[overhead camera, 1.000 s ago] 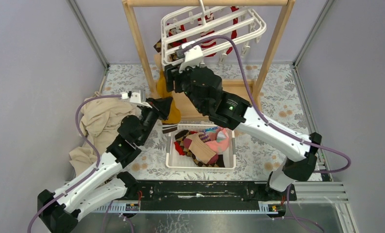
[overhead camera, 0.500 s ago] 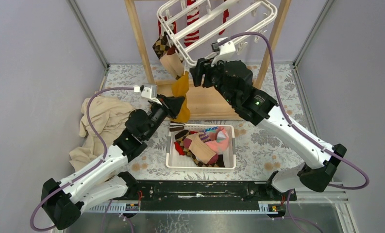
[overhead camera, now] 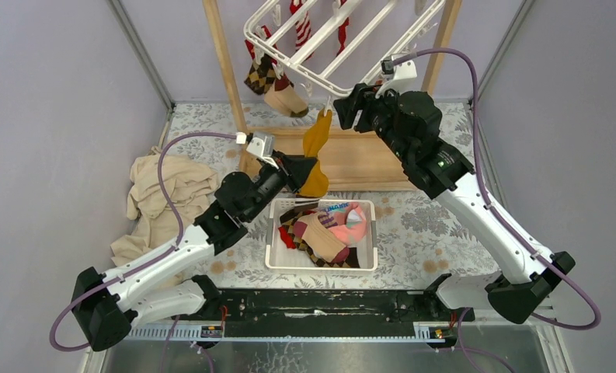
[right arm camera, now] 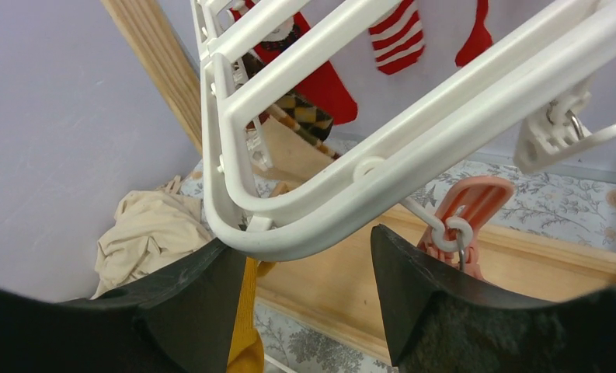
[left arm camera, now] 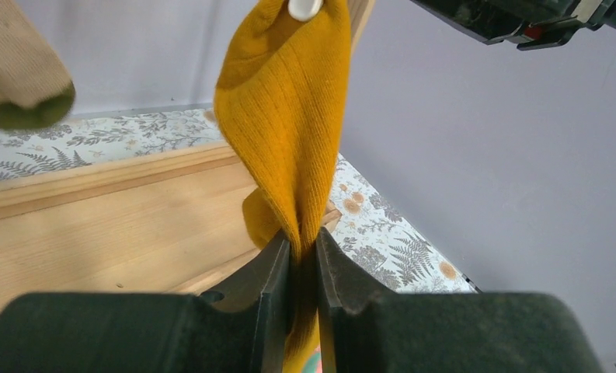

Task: Remove the socks clipped to the hanger
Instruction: Remove the sock from the hanger.

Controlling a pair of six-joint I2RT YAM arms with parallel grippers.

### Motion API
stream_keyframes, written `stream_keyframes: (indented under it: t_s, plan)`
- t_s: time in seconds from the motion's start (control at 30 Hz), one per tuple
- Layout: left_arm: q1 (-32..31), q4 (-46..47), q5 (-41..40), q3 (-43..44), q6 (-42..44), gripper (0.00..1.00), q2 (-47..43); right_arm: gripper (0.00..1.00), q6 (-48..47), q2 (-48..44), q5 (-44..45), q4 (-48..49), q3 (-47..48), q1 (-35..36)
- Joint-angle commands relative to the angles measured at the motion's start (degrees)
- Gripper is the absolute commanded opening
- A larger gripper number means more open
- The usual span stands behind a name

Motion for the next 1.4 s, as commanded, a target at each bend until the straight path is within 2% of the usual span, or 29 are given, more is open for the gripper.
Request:
stream_keyframes:
  t_s: [0.0,0.5,1.37]
  plan:
    - [-1.23,3.04,-1.33,1.21,1.88,0.23,-0.53,0.67,1.90,-2.40,1.17,5.48,-1.71,-2.16]
    - [-1.97,2.06,-3.17,-1.98,2.46,0.23,-3.12,0.67,5.30,-8.29,-4.75,6.86,-8.91,-2.37]
    - [-2.93,8.43,-2.95,-7.85,0.28,0.23,-1.53,0.62,9.27,-11.68,-12.35,4.80,-12.82,-2.05]
